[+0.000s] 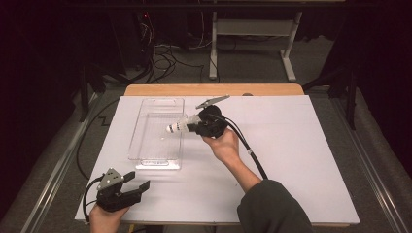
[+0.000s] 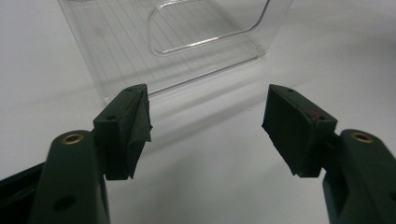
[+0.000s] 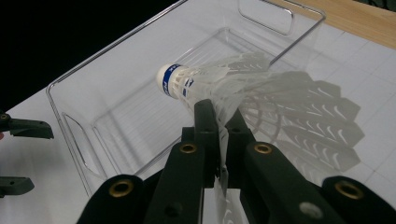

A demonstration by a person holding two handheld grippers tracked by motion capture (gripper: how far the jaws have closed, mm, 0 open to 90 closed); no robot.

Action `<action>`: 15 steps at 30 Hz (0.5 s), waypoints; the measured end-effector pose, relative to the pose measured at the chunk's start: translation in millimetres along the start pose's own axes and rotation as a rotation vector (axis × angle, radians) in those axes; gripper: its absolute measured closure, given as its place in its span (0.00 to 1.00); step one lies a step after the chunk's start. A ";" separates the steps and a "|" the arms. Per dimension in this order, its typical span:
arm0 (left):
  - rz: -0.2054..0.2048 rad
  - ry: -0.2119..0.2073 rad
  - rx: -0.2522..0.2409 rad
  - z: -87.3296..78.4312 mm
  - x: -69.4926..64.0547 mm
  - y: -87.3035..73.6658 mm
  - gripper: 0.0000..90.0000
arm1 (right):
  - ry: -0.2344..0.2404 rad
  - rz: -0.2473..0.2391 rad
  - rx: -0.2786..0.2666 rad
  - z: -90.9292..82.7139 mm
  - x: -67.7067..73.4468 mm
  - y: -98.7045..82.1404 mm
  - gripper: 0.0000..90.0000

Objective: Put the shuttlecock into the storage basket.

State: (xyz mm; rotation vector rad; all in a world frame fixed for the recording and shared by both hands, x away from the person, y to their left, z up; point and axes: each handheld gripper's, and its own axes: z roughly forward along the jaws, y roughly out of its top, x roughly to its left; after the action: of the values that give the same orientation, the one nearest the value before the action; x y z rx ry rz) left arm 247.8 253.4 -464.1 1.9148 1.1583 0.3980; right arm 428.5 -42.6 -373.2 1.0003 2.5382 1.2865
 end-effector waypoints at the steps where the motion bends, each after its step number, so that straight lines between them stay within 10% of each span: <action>1: 0.000 0.000 0.000 0.0 0.0 0.0 0.37 | 0.000 -0.003 0.002 1.1 0.6 0.5 0.99; 15: 0.002 -0.001 0.001 0.1 -0.1 0.1 0.37 | 0.020 -0.002 0.004 14.2 6.6 5.4 0.99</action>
State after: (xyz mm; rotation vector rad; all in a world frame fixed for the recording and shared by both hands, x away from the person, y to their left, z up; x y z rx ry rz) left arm 247.9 253.3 -464.1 1.9176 1.1561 0.3974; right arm 431.6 -26.8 -376.8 0.9913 2.5567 1.2972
